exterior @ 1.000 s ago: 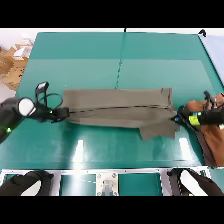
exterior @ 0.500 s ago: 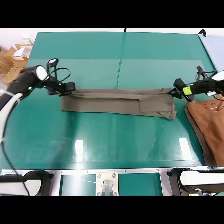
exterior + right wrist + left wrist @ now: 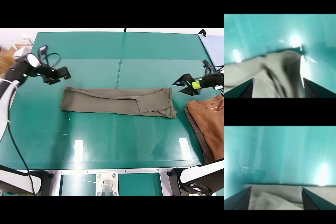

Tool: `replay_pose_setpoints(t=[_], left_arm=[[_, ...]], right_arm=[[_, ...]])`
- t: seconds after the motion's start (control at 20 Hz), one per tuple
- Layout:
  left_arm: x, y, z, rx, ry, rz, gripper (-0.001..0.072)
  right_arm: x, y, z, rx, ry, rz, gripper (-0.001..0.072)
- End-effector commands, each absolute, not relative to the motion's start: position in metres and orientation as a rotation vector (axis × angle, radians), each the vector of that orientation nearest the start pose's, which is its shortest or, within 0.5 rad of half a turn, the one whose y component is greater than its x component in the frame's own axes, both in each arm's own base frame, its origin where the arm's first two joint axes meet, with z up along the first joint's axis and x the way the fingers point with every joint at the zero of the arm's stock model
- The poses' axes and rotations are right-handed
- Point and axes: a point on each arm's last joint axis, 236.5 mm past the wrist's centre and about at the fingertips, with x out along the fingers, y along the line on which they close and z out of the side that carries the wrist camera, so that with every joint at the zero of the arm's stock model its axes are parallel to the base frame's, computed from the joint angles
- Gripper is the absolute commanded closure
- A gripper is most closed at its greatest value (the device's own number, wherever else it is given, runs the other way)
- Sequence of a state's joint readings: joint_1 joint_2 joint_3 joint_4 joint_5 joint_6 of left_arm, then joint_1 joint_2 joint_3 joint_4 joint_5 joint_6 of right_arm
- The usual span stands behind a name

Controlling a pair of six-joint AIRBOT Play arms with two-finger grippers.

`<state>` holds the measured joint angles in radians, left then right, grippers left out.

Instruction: Fold the shirts.

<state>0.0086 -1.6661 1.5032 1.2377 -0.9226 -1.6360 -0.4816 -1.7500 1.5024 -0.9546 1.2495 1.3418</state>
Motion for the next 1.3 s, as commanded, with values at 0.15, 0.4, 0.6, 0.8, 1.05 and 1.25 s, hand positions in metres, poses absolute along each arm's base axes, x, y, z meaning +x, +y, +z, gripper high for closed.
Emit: replay_pose_setpoints(t=[0.15,0.4,0.6,0.8,1.05,1.25], left_arm=[[0.508,-0.040,0.011,-0.439,1.174,-0.098,0.0016],[0.511,-0.079,0.030,-0.563,1.147,-0.239,0.0017],[0.509,-0.108,0.039,-0.537,1.124,-0.357,0.0653],[0.516,-0.154,0.043,-0.475,1.069,-0.421,0.0688],[0.491,-0.282,0.003,-0.375,1.091,-0.573,0.0688],[0.455,-0.395,-0.045,-0.362,1.082,-0.688,0.0688]], right_arm=[[0.415,-0.085,-0.081,0.738,1.425,0.350,0.0005],[0.412,-0.042,-0.120,0.760,1.532,0.437,0.0006],[0.422,-0.017,-0.125,0.698,1.540,0.465,0.0579],[0.434,-0.018,-0.095,0.685,1.519,0.469,0.0700],[0.444,-0.012,0.008,0.567,1.388,0.486,0.0700],[0.424,0.021,0.096,0.436,1.287,0.535,0.0699]])
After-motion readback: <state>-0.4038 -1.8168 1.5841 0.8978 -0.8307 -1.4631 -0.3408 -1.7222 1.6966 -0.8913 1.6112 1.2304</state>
